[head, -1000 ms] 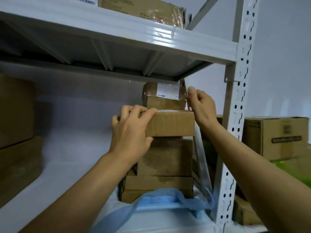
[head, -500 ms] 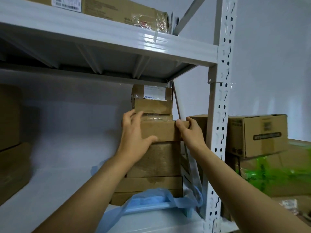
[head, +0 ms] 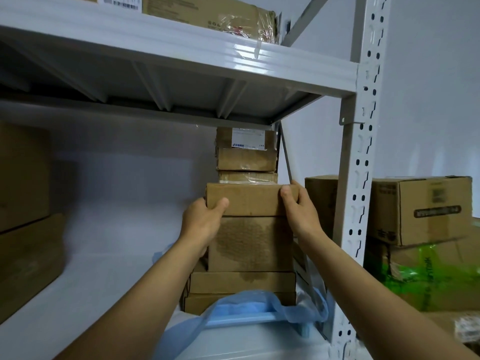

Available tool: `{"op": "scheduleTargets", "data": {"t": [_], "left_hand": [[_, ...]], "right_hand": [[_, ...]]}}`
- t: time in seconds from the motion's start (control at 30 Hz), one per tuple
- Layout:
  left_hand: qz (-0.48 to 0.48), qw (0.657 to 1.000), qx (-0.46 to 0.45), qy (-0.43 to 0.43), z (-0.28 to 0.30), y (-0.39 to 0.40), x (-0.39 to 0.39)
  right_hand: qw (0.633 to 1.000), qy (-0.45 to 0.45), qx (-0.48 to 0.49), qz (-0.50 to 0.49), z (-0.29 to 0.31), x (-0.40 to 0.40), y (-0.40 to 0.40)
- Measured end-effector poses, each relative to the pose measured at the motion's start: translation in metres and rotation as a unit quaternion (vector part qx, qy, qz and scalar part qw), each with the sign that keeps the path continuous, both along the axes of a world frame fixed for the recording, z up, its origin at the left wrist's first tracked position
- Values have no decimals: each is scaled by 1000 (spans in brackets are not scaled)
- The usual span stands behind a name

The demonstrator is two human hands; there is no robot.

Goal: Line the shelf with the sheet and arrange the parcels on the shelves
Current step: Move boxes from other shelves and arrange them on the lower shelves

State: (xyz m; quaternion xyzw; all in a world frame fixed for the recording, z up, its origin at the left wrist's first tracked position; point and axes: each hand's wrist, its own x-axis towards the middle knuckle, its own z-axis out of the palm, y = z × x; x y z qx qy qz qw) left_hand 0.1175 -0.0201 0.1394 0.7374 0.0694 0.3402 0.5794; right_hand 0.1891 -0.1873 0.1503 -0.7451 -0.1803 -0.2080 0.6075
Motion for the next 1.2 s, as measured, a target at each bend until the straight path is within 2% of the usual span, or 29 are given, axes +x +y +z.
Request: {"op": "scheduleTargets", "data": {"t": [0.13,0.27,0.33,0.53,0.73,0.97,1.2], "left_hand": [[4,1000,-5,0,-4,3,0],[39,999,-5,13,-6,8,-13],[54,998,-11,13,-6,11,-25],[78,997,-3,-13,-4,29,-87],[168,983,0,-68,-8,77,-157],[262,959,-37,-107,-6,146,-238],[327,938,-15,-115,22,249,-280]], "right_hand": [[998,-18,52,-37,1,-9,-1],[969,-130,99,-184,7,-32,5],[965,-159,96,-187,11,-46,11],[990,-116,80,7,13,-91,65],[981,-27,49,183,3,-151,137],[963,22,11,268,4,-205,211],[954,-17,6,299,27,-248,296]]}}
